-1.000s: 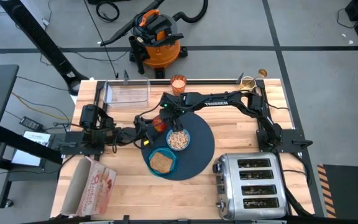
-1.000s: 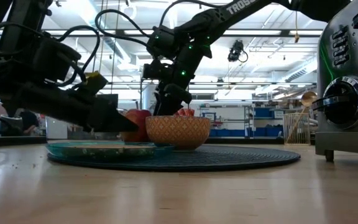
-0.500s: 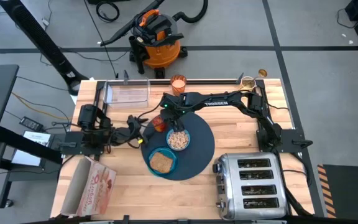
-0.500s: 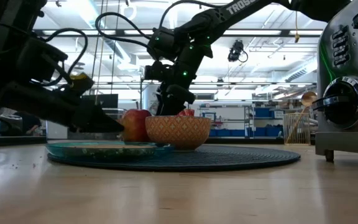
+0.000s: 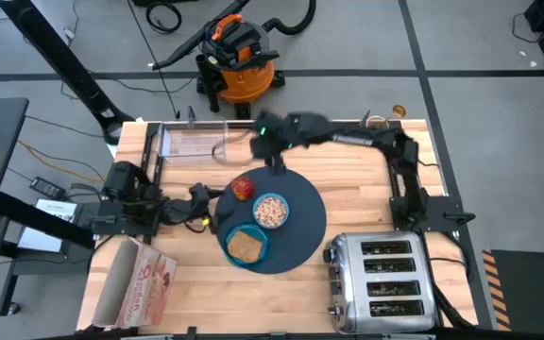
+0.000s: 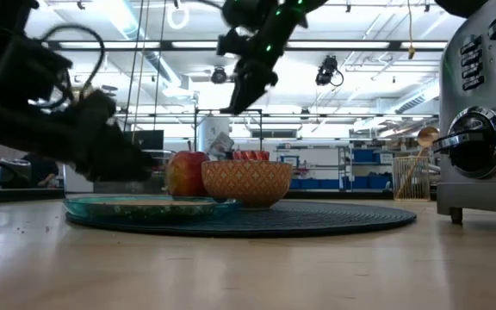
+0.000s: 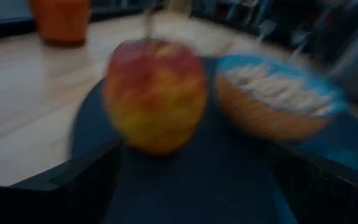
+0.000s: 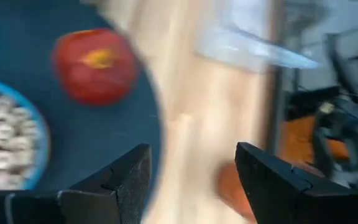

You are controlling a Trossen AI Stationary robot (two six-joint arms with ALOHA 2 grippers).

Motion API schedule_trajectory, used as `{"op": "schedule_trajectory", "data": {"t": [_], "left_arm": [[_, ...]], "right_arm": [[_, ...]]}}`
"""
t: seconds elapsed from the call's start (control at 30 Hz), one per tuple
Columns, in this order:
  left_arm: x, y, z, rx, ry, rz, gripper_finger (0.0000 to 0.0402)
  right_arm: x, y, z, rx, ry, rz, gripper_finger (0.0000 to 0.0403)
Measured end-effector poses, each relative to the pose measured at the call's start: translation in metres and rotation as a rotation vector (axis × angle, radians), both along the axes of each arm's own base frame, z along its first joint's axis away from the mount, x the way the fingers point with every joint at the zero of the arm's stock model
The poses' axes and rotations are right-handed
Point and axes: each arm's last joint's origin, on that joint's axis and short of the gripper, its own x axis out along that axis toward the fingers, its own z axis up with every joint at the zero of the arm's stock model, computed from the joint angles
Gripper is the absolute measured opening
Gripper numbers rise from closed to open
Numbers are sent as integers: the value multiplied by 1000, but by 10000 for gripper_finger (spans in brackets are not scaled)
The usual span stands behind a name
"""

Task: Arrange a breakfast setting
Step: Put the cup of rice grain into the top right of the placemat

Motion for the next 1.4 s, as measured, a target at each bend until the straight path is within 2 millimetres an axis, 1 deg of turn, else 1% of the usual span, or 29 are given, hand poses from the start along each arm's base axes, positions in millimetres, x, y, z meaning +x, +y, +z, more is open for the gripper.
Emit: {"op": "schedule_trajectory", "data": {"t": [0.13, 0.23, 0.33, 0.4, 0.47, 0.57, 0.73, 0.93, 1.2, 1.27, 1.4], "left_arm": [[1, -6, 12, -25, -83, -36, 396], [1, -10, 20, -39, -129, -55, 396], [1, -13, 30, -53, -195, -70, 396], [0, -15, 35, -59, -231, -76, 396], [-1, -17, 40, -61, -259, -85, 396], [-1, -19, 47, -53, -295, -94, 396], [2, -23, 59, -21, -351, -118, 396], [7, -29, 67, -5, -382, -141, 396], [11, -30, 71, -16, -406, -137, 396], [11, -30, 71, -22, -408, -137, 396], [12, -30, 70, -20, -400, -137, 396]], "right_arm": [[-23, -33, 35, -14, -105, -92, 236], [-35, -57, 44, 47, -180, -142, 236], [-41, -79, 38, 134, -213, -169, 236], [-38, -89, 25, 166, -210, -194, 236], [-34, -97, 7, 200, -161, -225, 233], [-25, -103, -13, 206, -138, -241, 227], [-13, -106, -37, 221, -110, -271, 211], [-12, -112, -47, 246, -105, -312, 191], [-12, -118, -71, 269, -26, -332, 149], [-11, -119, -72, 259, -22, -340, 134], [-11, -119, -70, 249, -39, -339, 97]]}}
